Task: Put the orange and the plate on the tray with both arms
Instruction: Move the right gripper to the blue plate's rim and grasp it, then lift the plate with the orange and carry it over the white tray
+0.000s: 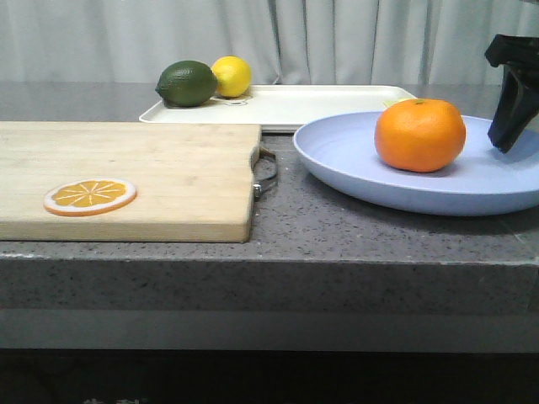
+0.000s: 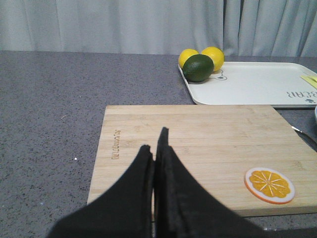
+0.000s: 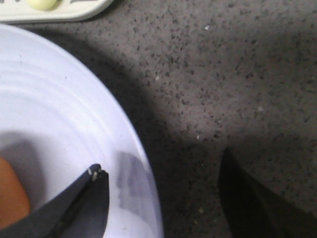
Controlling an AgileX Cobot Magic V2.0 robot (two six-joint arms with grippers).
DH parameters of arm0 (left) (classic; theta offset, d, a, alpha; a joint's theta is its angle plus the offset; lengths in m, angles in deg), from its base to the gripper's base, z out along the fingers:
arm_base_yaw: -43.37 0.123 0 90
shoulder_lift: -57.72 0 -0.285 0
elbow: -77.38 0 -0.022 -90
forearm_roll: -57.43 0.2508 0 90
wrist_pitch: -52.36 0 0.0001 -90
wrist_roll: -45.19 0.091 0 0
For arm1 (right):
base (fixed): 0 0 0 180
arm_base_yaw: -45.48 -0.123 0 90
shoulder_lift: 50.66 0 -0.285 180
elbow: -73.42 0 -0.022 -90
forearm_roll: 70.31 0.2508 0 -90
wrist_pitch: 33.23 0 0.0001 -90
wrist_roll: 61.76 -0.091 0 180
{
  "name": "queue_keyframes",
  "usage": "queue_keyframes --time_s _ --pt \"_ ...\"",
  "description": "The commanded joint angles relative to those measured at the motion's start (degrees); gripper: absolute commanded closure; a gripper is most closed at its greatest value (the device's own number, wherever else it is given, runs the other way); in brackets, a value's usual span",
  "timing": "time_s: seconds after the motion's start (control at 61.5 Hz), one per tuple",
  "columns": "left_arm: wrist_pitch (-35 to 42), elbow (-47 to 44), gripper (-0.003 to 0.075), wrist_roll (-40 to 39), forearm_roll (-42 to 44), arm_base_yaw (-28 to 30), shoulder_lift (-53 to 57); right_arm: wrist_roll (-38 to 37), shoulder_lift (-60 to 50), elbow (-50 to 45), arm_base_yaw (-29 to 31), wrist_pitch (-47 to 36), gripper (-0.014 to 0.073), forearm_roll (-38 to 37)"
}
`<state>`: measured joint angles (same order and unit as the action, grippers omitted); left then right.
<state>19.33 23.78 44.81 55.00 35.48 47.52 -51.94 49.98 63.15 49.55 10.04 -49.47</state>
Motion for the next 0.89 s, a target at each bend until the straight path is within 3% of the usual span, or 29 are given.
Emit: queue_keyframes --time_s 0.0,0.195,0.341,0.504,0.764,0.877 --pt "5.24 1.42 0.0738 -0.40 -0.61 0.10 -0.73 3.43 -1.55 1.99 1.41 0.84 0.0160 5.08" --pt "5.24 1.42 0.0738 -0.40 -0.61 0.10 -0.73 4.19 -1.67 1.99 2.57 2.76 0.0503 7.46" --pt "5.24 1.42 0.0738 -0.40 -0.61 0.10 -0.73 4.19 -1.62 1.99 3.82 4.46 0.0640 7.95" --pt "5.24 1.42 0.0738 -0.40 -0.61 0.10 -0.73 6.00 -1.62 1.99 6.40 7.10 0.0713 10.40" --pt "5.24 1.42 0.0738 -0.40 -0.61 0.10 -0.73 17.08 -1.67 2.12 12.58 15.56 0.0714 29.78" --pt "5.24 1.42 0.0738 -0.40 -0.61 0.10 -0.73 17.39 -1.67 4.64 12.95 17.66 0.0714 31.15"
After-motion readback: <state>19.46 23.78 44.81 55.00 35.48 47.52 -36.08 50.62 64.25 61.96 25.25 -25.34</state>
